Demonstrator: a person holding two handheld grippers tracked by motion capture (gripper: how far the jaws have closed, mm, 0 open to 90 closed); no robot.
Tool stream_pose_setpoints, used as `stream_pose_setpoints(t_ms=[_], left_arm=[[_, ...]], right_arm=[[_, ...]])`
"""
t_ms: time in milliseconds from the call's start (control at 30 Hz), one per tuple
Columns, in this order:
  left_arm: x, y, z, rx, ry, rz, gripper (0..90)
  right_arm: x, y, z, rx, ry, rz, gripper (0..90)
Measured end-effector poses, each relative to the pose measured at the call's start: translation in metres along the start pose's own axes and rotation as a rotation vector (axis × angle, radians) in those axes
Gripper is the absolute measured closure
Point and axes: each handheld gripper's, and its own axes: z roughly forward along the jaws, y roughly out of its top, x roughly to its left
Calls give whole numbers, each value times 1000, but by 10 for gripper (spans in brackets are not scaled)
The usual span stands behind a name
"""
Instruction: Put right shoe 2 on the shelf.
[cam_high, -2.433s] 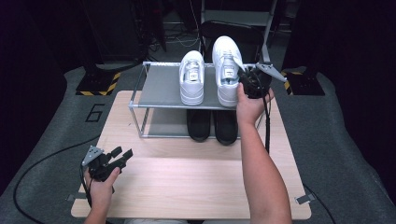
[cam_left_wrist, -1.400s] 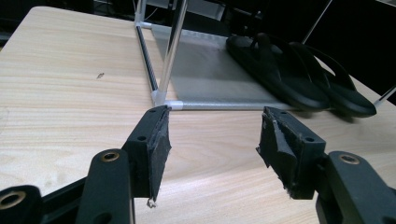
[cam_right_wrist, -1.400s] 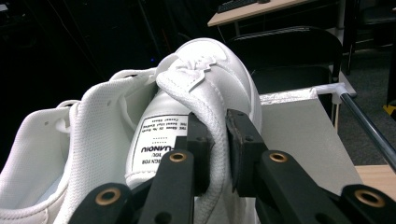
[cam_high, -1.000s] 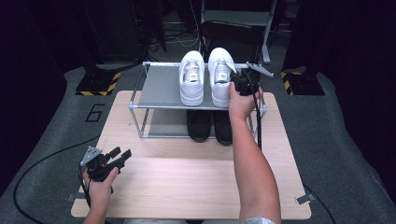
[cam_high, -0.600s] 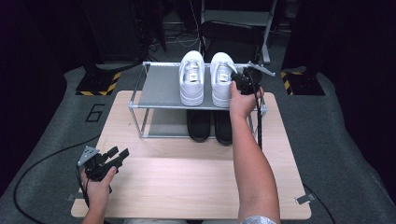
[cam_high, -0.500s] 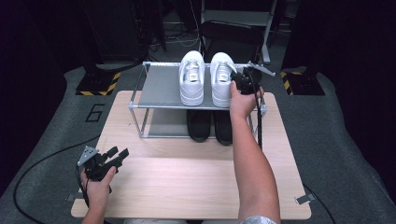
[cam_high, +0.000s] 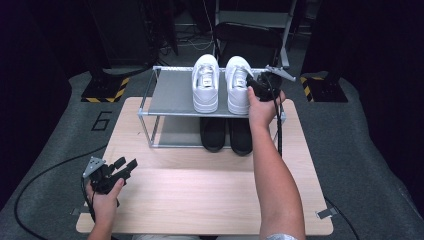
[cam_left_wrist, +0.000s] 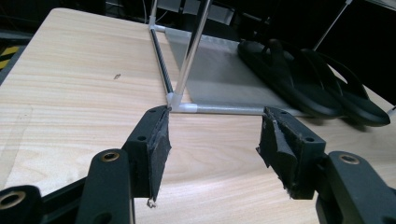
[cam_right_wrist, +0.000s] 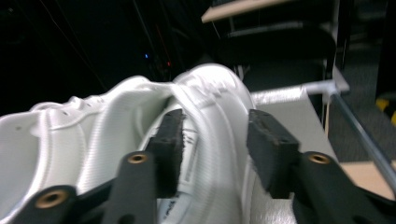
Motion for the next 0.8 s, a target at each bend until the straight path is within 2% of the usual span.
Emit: stream_pose_setpoints(t_ms=[67, 267, 567, 700, 800], left_arm=[[0, 0, 0, 5, 1, -5, 425], [-1, 0, 3, 17, -2, 5, 426], [-1, -1, 5, 21, 2, -6, 425], [-2, -1, 4, 14, 3, -1, 425], [-2, -1, 4, 14, 4, 0, 425]], right_arm=[[1, 3, -4, -15, 5, -18, 550], [-1, 6, -11, -15, 6, -24, 549], [-7, 11, -22, -16, 4, -31, 530], [-10, 11, -27, -29, 12, -12, 514], [-12, 10, -29, -27, 11, -15, 511]])
